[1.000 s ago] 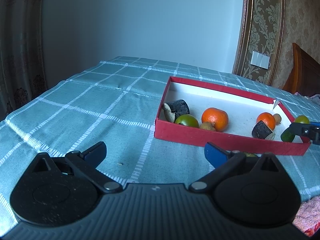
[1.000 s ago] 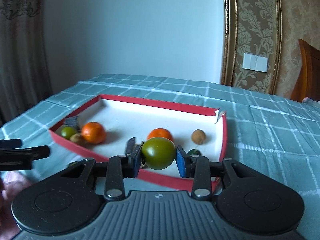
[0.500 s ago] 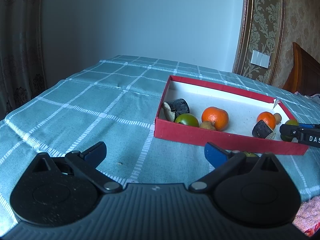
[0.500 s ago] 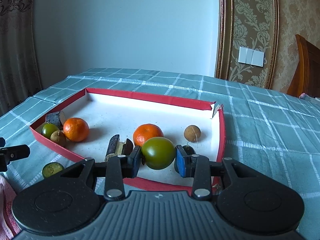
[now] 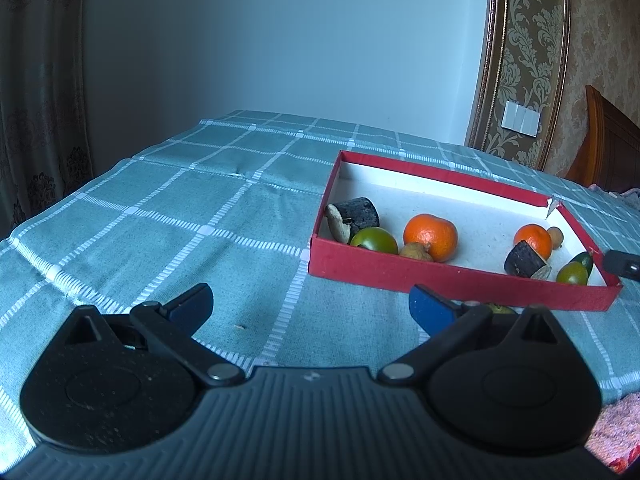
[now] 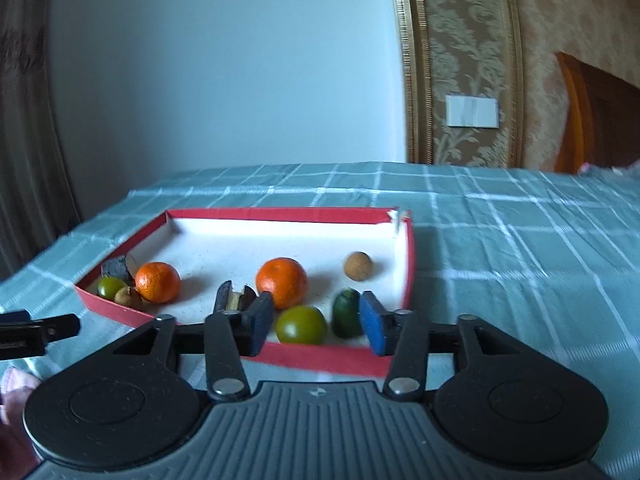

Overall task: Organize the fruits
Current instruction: 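Lower the green tomato into the tray and open the right tool, then withdraw the open right tool from the tray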

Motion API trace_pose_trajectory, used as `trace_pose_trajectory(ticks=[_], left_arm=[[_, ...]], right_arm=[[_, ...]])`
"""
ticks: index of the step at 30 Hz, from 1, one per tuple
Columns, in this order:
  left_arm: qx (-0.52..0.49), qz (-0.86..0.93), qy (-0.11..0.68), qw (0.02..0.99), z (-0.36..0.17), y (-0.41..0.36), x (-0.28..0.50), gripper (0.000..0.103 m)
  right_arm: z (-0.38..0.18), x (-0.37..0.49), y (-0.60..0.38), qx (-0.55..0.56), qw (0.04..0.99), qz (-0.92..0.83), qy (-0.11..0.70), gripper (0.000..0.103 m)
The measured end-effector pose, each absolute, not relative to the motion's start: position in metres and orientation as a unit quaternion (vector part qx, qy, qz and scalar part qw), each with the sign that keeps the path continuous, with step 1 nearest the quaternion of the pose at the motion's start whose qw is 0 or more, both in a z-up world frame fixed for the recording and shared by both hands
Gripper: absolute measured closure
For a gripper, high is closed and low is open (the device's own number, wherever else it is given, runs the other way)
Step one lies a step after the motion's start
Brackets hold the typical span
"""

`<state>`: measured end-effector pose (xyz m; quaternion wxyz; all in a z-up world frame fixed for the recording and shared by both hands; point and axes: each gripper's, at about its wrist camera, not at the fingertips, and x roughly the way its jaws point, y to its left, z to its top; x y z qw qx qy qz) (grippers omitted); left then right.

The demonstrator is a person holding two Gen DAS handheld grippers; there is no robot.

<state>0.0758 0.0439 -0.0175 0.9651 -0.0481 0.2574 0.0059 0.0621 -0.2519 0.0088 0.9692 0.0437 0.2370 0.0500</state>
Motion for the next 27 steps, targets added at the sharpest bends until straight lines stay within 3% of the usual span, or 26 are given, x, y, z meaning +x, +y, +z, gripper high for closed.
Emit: trace_pose_trajectory(ticks=[3,11,14,27], left_arm=[[-0.048,0.007,0.258,0.965,-0.018,0.044,0.076,0.0],[-0.046,0.016,0.264,0.963,-0.018,0.043,0.077,0.0],[-0.041,0.019,0.268,0.962,-0.018,0.042,0.079,0.0],[0.027,0.038,0.256,0.966,-0.013,0.016,0.07,0.0]], right_arm=[[0.006,0.041,-0.27,0.077,0.967,0.043,0.239,0.043],[-0.021,0.033,-0.305,0.125,0.953,0.012,0.275,0.042],[-0.025,0.034,-0.314,0.156,0.949,0.004,0.274,0.036],[-0.027,0.034,-0.316,0.16,0.948,0.006,0.275,0.032]])
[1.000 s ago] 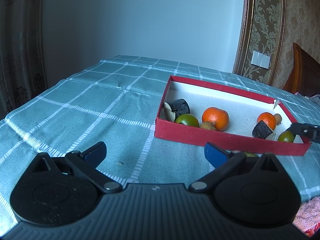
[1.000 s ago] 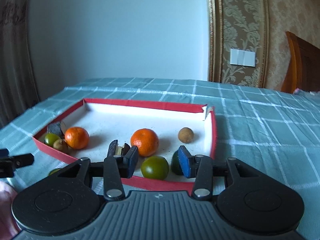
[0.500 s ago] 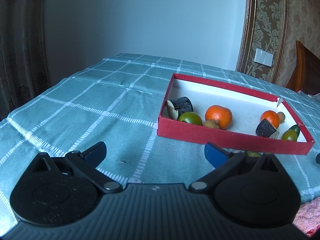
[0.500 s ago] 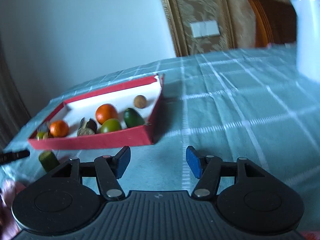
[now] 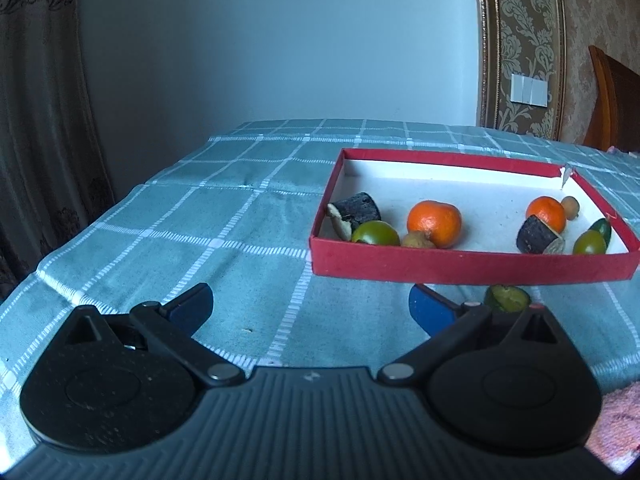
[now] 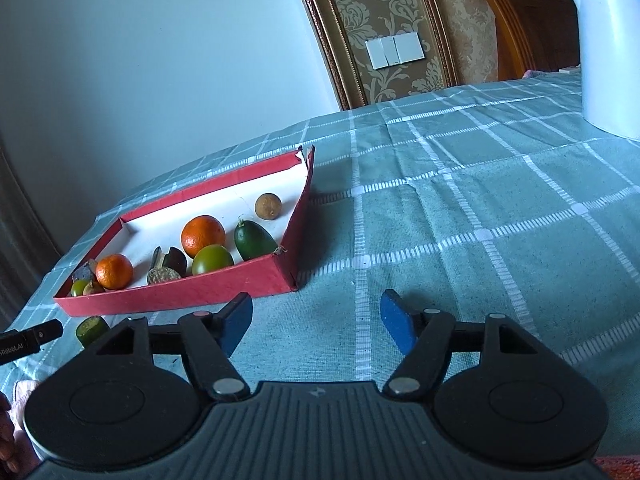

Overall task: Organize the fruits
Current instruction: 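Withdraw the open right tool from the tray, then move the left tool to the green cucumber piece and close on it, then lift the cucumber piece and carry it over the red tray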

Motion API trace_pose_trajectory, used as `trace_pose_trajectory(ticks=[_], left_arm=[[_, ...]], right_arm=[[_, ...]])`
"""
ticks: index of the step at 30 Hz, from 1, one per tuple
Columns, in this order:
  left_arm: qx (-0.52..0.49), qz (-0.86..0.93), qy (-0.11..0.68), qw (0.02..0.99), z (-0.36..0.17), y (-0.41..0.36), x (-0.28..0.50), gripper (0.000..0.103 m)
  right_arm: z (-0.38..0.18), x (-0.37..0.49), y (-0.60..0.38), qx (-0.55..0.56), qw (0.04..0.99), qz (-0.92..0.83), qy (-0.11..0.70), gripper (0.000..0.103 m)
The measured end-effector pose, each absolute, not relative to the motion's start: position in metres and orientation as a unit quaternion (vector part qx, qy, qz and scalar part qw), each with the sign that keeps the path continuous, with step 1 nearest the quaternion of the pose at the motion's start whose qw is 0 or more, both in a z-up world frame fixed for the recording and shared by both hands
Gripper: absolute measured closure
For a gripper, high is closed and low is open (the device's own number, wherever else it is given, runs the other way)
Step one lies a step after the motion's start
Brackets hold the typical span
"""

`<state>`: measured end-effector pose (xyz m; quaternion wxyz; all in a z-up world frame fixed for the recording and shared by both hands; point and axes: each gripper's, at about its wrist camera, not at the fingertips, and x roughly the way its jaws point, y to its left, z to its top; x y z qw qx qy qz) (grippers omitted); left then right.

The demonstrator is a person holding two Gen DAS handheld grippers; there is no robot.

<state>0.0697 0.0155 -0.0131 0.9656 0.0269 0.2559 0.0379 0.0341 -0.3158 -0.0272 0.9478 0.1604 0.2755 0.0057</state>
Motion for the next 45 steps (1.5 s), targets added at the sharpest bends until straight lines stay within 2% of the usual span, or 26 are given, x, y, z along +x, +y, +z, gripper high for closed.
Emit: trace_pose_trajectory(ticks=[10,19,21,22,23,27,28,30,35,45], left_arm=[[0.051,-0.024,0.236,0.97,0.006,-0.031,0.054,0.0],[0.096,-0.058,0.253,0.961,-0.018,-0.073,0.057,0.0],[0.096,-0.062,0.268,0.957,-0.023,-0.075,0.063,0.006],[0.094,-0.066,0.278,0.954,-0.024,-0.075,0.067,0.016],[0.089,-0.068,0.286,0.952,-0.026,-0.074,0.07,0.021],[0.066,-0.067,0.3,0.949,-0.028,-0.067,0.078,0.024],[0.061,-0.069,0.301,0.949,-0.028,-0.065,0.079,0.028],[0.054,-0.077,0.301,0.949,-0.028,-0.063,0.079,0.037],[0.06,-0.096,0.297,0.948,-0.026,-0.066,0.075,0.073],[0.055,-0.091,0.266,0.958,-0.005,-0.063,0.064,0.074]], right_arm=[[-0.028,0.033,-0.319,0.173,0.946,0.012,0.273,0.03],[-0.028,0.033,-0.322,0.184,0.945,0.018,0.269,0.028],[-0.028,0.033,-0.322,0.186,0.945,0.02,0.269,0.028],[-0.028,0.033,-0.323,0.188,0.945,0.021,0.268,0.028],[-0.029,0.033,-0.323,0.189,0.944,0.022,0.268,0.027],[-0.029,0.033,-0.324,0.193,0.944,0.026,0.267,0.025],[-0.029,0.033,-0.324,0.195,0.944,0.026,0.266,0.025],[-0.029,0.033,-0.324,0.196,0.943,0.028,0.266,0.024],[-0.029,0.033,-0.325,0.198,0.943,0.029,0.265,0.023],[-0.029,0.033,-0.326,0.199,0.943,0.03,0.265,0.023]])
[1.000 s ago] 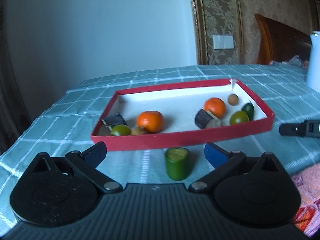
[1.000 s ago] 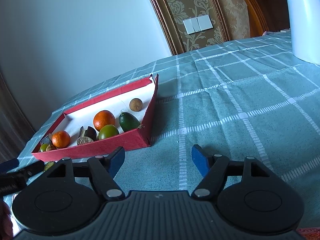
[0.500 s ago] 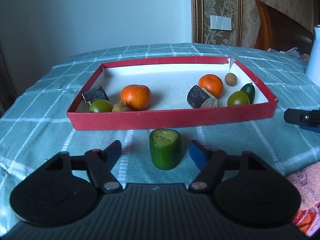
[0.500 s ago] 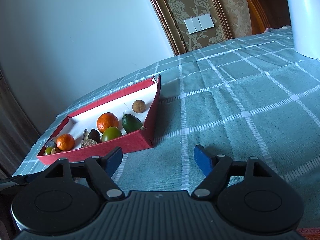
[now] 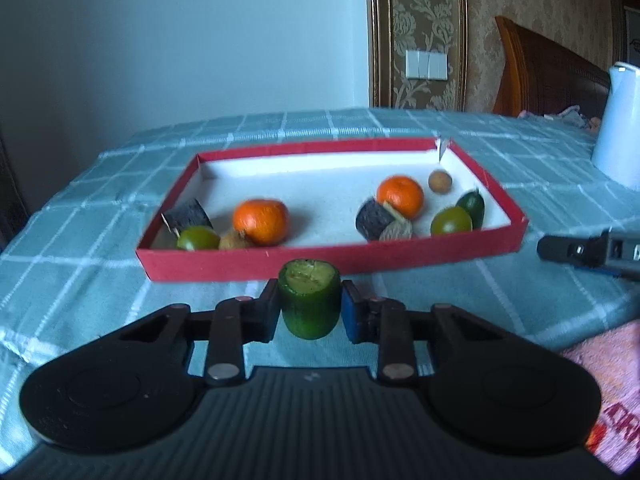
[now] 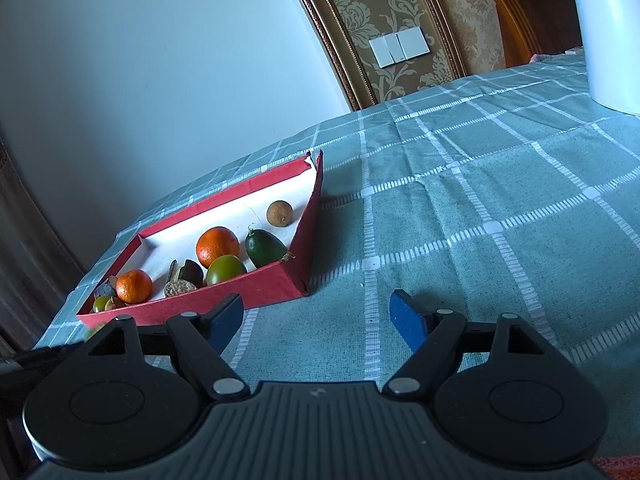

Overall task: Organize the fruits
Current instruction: 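Lift the cucumber piece and carry it over the red tray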

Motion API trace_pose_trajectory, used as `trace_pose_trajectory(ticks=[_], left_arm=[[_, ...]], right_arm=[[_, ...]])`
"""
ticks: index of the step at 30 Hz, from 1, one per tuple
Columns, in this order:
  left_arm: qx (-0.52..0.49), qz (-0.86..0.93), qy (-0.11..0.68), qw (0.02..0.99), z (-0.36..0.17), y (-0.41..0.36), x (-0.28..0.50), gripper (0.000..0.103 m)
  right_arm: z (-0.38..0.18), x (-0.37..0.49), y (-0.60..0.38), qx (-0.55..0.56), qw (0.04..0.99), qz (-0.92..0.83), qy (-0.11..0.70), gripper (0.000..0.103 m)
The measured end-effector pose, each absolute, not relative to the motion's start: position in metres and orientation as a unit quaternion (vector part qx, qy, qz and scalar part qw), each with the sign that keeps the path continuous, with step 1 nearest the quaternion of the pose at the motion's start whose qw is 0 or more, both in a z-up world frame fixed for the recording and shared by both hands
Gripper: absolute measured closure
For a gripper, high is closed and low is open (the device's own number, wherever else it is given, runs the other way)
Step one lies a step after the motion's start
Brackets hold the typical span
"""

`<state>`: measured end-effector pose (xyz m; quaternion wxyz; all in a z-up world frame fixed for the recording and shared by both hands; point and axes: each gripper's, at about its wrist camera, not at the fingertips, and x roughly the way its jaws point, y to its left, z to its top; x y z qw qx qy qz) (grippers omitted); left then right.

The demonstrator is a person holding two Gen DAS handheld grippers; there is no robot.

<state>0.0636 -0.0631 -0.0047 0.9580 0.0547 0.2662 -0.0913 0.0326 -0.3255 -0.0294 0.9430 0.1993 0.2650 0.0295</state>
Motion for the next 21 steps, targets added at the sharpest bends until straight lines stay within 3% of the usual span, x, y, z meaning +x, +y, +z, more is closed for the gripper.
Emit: trace_pose_trajectory(ticks=[9,21], left_arm=[[0.035,-0.058,0.227,0.972,0.035,-0.04,0.083,0.074],[0.016,-0.037,0.252,0.967,0.024,-0.028,0.148,0.074]], right_arm=[[-0.029,0.033,-0.325,0.203,0.942,0.031,0.264,0.023],[-0.03,0.032,-0.326,0.206,0.942,0.033,0.263,0.022]])
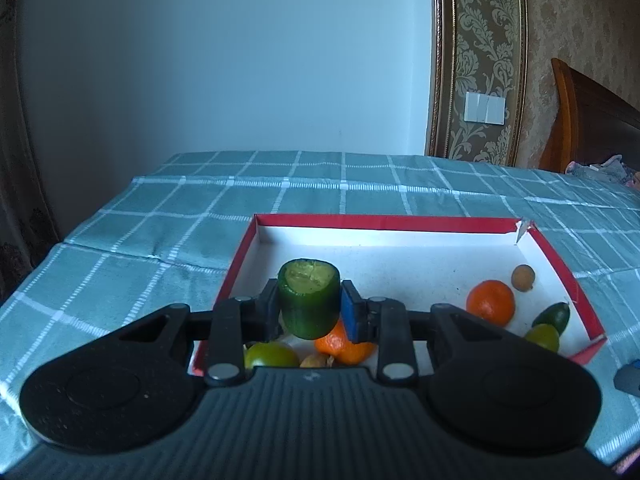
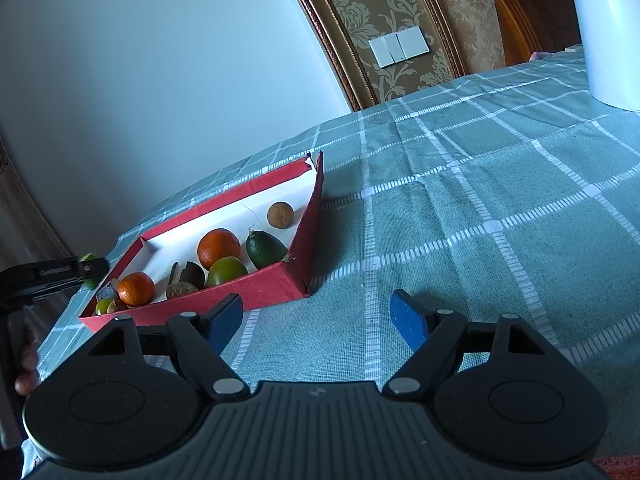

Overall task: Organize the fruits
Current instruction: 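Lift the cucumber piece and carry it over the red tray, then lower the cucumber piece into the tray and open the left tool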

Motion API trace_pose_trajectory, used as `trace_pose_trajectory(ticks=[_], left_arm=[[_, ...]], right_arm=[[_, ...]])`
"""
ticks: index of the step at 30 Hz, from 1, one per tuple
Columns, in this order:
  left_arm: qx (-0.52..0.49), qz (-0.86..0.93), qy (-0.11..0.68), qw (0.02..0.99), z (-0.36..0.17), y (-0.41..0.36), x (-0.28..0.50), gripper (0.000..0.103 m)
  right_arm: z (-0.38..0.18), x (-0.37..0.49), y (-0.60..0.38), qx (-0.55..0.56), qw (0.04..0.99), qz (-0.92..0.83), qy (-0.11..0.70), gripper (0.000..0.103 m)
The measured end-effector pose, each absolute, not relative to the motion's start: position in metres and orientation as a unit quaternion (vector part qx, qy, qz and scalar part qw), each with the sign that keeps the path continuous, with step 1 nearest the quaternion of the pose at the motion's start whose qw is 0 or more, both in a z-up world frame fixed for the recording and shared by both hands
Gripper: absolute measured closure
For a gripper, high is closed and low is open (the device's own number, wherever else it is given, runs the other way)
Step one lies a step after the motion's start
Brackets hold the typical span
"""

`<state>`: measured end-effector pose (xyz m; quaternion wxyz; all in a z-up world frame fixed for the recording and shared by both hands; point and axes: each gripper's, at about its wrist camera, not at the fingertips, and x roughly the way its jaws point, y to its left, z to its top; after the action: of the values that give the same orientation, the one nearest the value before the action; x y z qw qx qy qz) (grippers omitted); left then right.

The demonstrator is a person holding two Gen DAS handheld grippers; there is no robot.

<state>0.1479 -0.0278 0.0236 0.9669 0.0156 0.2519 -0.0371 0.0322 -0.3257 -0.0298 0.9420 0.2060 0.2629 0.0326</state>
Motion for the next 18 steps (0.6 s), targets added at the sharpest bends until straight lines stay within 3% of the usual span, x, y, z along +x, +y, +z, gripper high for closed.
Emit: trace_pose_trajectory(ticks=[18], left_arm=[[0.017,-0.028,0.257,0.966,-0.001,-0.026,0.178,0.074]], right_arm=[[-0.03,0.032,-0.326,0.207,0.942,0.033,0.263,0.021]])
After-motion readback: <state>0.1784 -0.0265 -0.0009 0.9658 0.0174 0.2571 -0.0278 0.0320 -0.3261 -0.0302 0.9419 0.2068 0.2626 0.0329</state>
